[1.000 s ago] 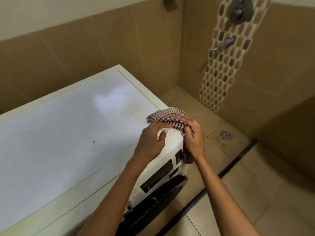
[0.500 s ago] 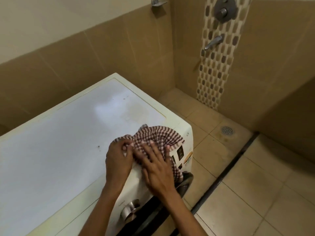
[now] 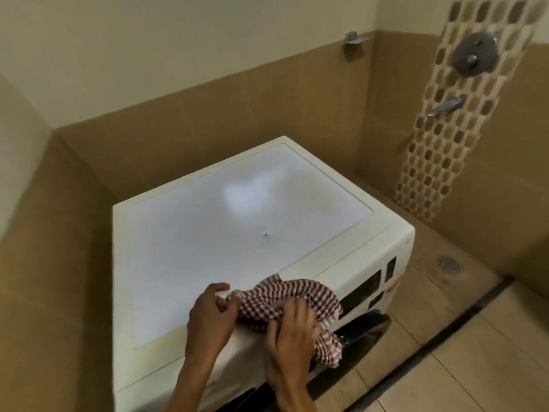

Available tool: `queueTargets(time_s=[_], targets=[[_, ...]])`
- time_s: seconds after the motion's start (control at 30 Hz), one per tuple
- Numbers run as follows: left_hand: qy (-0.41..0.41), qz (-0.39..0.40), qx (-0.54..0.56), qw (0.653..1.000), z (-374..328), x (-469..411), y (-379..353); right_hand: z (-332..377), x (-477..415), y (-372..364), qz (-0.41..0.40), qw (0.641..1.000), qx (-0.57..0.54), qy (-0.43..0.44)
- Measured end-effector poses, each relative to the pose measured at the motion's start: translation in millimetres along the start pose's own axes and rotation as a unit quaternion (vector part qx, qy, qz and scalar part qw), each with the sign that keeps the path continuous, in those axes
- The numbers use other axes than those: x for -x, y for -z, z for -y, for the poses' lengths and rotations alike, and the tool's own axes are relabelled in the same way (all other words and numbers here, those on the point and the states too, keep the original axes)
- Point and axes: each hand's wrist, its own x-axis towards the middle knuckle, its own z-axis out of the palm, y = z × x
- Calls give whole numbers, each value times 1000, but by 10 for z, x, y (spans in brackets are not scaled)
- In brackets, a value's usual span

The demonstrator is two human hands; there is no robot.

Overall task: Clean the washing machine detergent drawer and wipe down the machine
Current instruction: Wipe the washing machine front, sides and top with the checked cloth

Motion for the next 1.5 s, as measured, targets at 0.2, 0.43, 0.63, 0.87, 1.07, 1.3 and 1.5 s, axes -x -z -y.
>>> queueTargets(time_s=[0.2, 0.43, 0.63, 0.87, 1.07, 1.3, 1.5], targets=[[108, 33, 14, 993, 448, -93, 596, 551, -47, -20, 12, 972, -233, 10], [108, 190, 220, 951, 505, -144, 824, 905, 13, -125, 46, 954, -284, 88], [30, 164, 463, 870, 551, -43, 956, 857, 42, -164, 35, 954, -289, 78], [-278, -17, 117, 953, 80, -5, 1247, 742, 194, -89, 115, 947, -267, 135], [-318, 60, 60, 944, -176, 2, 1289, 799, -23, -73, 223, 921, -300, 106], [-235, 112, -6, 966, -41, -84, 1442, 804, -311, -70, 258, 952, -121, 110], [-48, 335, 11, 941, 142, -14, 1753, 930, -357, 241, 54, 994, -77, 58]])
